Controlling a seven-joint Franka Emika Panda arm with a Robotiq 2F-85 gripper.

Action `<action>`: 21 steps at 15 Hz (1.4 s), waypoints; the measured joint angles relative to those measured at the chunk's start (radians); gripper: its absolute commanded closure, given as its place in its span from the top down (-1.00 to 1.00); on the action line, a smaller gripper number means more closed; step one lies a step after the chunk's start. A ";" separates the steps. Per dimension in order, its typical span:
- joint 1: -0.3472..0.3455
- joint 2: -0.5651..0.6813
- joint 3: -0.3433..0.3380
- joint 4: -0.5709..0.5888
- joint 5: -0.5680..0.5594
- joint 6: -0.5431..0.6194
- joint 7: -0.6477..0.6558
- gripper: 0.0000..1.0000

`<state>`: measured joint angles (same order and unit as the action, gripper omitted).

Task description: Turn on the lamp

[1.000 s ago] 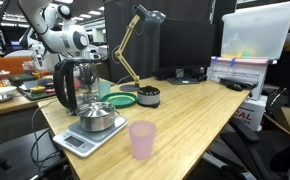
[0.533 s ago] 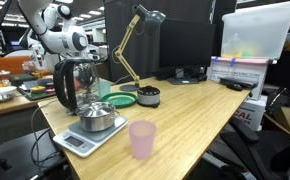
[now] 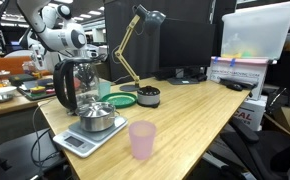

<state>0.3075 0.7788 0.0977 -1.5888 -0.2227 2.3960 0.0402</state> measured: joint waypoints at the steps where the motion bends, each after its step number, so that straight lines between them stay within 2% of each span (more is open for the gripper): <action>1: 0.001 0.000 0.000 0.000 0.000 0.000 0.000 -1.00; 13: 0.014 0.022 -0.033 0.001 -0.017 -0.015 0.005 -1.00; 14: 0.015 0.021 -0.035 0.002 -0.018 -0.015 0.007 -0.83; 15: 0.016 0.021 -0.036 0.003 -0.018 -0.015 0.009 -0.46; 16: 0.016 0.021 -0.037 0.004 -0.018 -0.015 0.012 -0.38; 21: 0.019 0.014 -0.036 0.015 -0.018 -0.014 0.018 0.34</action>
<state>0.3269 0.7928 0.0622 -1.5737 -0.2412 2.3819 0.0580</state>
